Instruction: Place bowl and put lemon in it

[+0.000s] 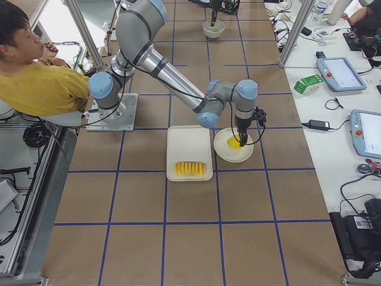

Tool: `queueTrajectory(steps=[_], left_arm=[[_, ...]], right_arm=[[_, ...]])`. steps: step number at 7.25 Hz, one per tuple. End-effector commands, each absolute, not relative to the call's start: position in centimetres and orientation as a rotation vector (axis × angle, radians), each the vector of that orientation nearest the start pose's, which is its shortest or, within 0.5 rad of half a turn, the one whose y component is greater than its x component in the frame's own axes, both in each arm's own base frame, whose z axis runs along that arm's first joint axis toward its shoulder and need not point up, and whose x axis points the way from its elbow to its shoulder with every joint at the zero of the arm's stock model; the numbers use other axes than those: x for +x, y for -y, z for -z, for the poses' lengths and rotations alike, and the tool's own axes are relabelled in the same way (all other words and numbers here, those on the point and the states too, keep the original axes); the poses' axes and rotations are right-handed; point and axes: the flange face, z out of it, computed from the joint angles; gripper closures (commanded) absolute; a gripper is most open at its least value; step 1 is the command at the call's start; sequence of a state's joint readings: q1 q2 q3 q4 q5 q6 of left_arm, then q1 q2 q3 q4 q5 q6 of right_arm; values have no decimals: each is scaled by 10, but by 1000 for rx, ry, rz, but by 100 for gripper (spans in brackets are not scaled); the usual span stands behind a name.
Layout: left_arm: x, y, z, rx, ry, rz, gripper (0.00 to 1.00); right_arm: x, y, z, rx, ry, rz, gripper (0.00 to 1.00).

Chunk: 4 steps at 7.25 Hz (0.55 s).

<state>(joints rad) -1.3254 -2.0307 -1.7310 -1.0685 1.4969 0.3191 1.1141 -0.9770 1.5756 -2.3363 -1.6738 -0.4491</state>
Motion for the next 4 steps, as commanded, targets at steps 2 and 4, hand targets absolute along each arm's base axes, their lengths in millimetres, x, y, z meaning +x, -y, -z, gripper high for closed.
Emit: queueTrajectory(steps=[2,4], left_arm=[[7,615,-228,70,-3229,-89,100],[-41,608,-249,-92,-3303,-76,100]], right_arm=[[-201,661,-187,63,-3294,141,17],[-201,658,-191,72,-3305,117,71]])
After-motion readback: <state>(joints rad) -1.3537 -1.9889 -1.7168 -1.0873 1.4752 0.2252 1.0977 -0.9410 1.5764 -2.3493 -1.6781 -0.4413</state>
